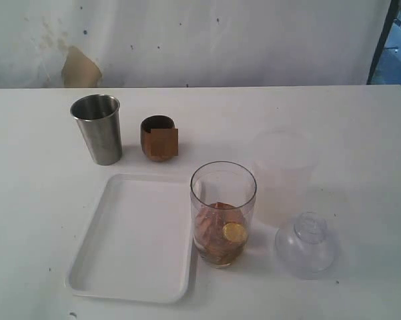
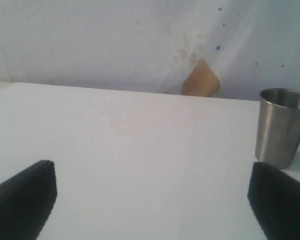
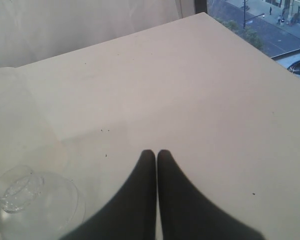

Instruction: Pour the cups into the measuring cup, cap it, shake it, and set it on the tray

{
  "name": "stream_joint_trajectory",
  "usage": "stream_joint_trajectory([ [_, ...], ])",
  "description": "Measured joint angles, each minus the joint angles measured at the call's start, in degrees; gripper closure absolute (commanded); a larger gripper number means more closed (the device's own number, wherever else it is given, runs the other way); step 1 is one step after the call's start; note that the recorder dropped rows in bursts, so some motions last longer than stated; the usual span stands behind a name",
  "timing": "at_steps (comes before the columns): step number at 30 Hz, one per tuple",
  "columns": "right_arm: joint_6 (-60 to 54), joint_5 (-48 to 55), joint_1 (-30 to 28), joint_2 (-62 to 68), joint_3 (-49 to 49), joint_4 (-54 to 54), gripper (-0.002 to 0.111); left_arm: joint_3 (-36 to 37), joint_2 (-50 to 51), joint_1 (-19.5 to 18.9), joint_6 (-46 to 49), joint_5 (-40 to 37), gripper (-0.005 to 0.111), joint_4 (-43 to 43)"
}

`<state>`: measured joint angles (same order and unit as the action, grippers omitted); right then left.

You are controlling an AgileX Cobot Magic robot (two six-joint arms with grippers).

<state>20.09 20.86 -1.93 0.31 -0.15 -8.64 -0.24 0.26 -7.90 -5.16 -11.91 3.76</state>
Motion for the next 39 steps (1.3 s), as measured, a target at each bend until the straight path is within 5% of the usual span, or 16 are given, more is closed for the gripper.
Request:
stream_joint_trajectory([
  [3, 0.0, 0.0, 0.0, 0.0, 0.0, 0.0, 0.108, 0.0, 0.0, 0.0, 0.9, 0.0, 0.006, 0.0],
  [5, 0.0, 0.0, 0.0, 0.0, 0.0, 0.0, 0.108, 0.0, 0.0, 0.0, 1.4, 0.0, 0.020, 0.0],
  [7, 0.0, 0.0, 0.0, 0.0, 0.0, 0.0, 0.108, 0.0, 0.0, 0.0, 3.1, 0.0, 0.076, 0.0],
  [9, 0.0, 0.0, 0.0, 0.0, 0.0, 0.0, 0.108, 0.0, 0.0, 0.0, 4.4, -0.1, 0.106, 0.0],
  [39, 0.0, 0.0, 0.0, 0.0, 0.0, 0.0, 0.108, 0.0, 0.0, 0.0, 8.1, -0.2, 0.106, -3.8],
])
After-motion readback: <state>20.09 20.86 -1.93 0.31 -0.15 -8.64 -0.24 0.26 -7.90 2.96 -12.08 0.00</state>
